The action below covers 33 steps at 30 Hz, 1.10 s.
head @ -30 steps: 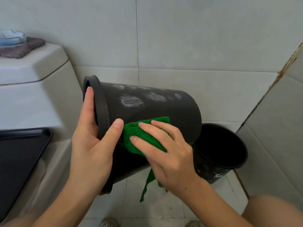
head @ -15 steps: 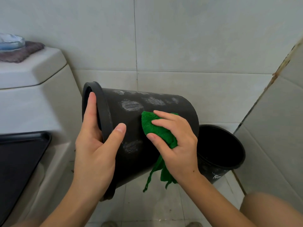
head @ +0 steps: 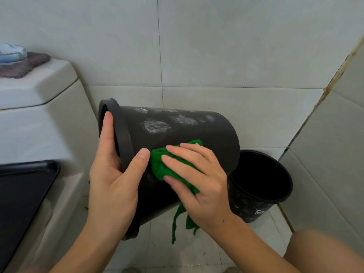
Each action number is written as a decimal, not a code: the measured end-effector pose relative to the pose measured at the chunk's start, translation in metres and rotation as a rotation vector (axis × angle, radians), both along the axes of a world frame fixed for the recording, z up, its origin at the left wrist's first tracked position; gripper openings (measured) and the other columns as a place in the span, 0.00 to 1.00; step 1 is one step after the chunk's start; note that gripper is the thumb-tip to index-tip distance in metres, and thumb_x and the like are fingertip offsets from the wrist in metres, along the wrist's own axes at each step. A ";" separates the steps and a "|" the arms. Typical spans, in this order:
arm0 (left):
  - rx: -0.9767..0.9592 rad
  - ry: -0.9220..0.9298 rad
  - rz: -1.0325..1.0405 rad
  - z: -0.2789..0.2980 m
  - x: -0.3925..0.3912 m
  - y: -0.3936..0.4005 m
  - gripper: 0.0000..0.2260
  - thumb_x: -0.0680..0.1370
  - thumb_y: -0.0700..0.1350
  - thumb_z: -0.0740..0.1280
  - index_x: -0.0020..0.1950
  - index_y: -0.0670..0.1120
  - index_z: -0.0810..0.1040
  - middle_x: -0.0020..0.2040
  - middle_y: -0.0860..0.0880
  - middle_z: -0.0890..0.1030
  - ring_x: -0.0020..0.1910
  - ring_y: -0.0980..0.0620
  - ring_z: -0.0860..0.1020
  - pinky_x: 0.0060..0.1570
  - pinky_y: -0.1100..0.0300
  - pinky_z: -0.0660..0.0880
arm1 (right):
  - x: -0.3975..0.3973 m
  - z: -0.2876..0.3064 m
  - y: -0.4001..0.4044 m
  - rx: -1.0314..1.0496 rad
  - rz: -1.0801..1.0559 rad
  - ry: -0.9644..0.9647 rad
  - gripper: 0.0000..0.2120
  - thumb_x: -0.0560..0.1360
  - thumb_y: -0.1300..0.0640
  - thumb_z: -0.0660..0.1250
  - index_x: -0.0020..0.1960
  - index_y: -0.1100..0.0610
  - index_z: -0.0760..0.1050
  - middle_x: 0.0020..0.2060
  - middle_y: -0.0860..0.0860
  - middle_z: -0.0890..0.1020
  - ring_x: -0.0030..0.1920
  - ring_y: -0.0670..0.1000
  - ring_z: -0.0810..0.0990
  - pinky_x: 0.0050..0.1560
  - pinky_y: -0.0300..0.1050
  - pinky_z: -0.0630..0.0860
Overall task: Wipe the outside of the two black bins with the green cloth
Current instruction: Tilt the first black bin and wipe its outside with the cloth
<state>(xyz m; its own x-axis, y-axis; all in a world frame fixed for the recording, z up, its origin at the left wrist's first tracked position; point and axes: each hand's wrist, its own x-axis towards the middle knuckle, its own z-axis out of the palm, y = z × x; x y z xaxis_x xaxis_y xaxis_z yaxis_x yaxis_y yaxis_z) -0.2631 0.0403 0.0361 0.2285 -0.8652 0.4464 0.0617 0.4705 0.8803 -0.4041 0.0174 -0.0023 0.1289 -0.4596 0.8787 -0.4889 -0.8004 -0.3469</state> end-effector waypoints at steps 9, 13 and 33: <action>0.001 -0.003 0.018 0.002 0.003 0.000 0.32 0.77 0.36 0.66 0.77 0.54 0.59 0.67 0.64 0.75 0.66 0.63 0.74 0.65 0.63 0.70 | 0.007 -0.008 0.011 -0.200 0.001 0.186 0.07 0.77 0.59 0.70 0.54 0.56 0.83 0.55 0.53 0.83 0.58 0.57 0.80 0.61 0.57 0.74; -0.002 0.009 0.026 0.004 0.005 -0.001 0.33 0.74 0.41 0.64 0.78 0.54 0.58 0.70 0.59 0.74 0.68 0.60 0.73 0.69 0.54 0.70 | -0.004 -0.003 -0.005 -0.030 -0.108 0.018 0.09 0.77 0.60 0.68 0.56 0.60 0.82 0.56 0.54 0.82 0.58 0.56 0.78 0.63 0.51 0.72; -0.003 -0.052 0.052 0.000 0.007 -0.001 0.33 0.75 0.42 0.64 0.79 0.53 0.57 0.75 0.56 0.68 0.72 0.59 0.67 0.73 0.53 0.64 | 0.018 -0.018 0.013 -0.154 -0.074 0.116 0.08 0.79 0.59 0.67 0.54 0.59 0.83 0.56 0.54 0.83 0.59 0.58 0.79 0.62 0.60 0.74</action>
<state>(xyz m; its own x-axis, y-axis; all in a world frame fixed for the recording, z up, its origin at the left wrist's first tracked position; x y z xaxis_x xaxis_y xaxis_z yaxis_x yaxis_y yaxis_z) -0.2565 0.0388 0.0366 0.2491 -0.8515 0.4614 -0.0087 0.4745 0.8802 -0.3856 0.0306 -0.0204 0.2041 -0.3326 0.9207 -0.5779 -0.8001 -0.1609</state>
